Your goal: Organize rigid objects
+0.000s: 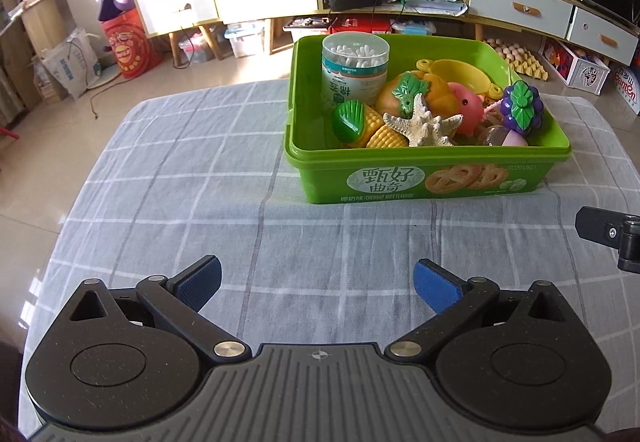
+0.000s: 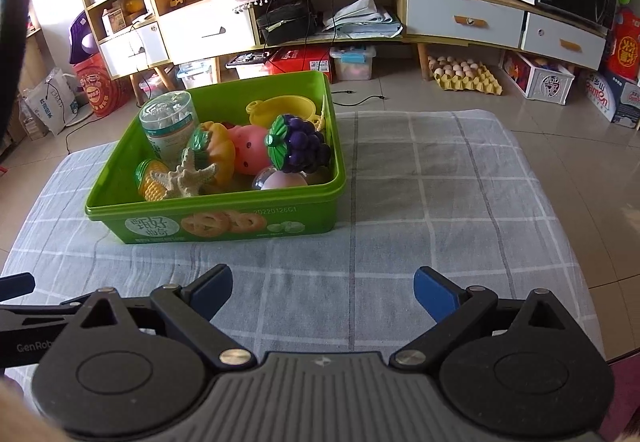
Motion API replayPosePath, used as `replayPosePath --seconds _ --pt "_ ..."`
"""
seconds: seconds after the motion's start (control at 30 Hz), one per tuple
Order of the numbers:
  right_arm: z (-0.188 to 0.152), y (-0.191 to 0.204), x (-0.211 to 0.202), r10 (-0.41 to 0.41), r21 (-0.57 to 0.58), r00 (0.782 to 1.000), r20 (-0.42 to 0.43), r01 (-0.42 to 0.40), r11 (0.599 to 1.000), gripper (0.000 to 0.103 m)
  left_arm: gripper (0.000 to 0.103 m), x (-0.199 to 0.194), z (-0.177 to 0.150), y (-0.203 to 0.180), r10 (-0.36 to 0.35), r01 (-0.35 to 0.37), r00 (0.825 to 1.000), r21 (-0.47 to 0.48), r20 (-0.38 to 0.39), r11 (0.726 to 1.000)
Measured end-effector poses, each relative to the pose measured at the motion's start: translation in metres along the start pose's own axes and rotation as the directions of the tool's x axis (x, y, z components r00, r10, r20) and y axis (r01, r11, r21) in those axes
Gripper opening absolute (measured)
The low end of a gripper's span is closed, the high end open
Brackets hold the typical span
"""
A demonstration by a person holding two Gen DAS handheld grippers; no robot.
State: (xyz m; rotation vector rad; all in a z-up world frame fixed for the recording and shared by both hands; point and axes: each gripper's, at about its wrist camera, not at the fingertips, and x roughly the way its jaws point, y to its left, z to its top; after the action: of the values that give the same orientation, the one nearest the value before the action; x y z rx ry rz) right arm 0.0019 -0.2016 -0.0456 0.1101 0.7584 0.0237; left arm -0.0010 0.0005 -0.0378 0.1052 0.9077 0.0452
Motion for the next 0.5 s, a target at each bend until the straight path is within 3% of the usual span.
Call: replayPosePath --seconds 0.23,0.5 --pt "-0.0007 0.0088 -0.0031 0.034 -0.013 0.999 -0.004 -0.034 0.999 0.074 0.098 -0.0017 0.0013 -0.0001 0.006 -0.006 1.000 -0.009 -0.008 1.000" --pt "0.0013 0.0087 -0.0060 0.020 -0.006 1.000 0.012 -0.019 1.000 0.074 0.098 -0.0047 0.0030 -0.0004 -0.005 0.005 1.000 -0.016 -0.008 1.000"
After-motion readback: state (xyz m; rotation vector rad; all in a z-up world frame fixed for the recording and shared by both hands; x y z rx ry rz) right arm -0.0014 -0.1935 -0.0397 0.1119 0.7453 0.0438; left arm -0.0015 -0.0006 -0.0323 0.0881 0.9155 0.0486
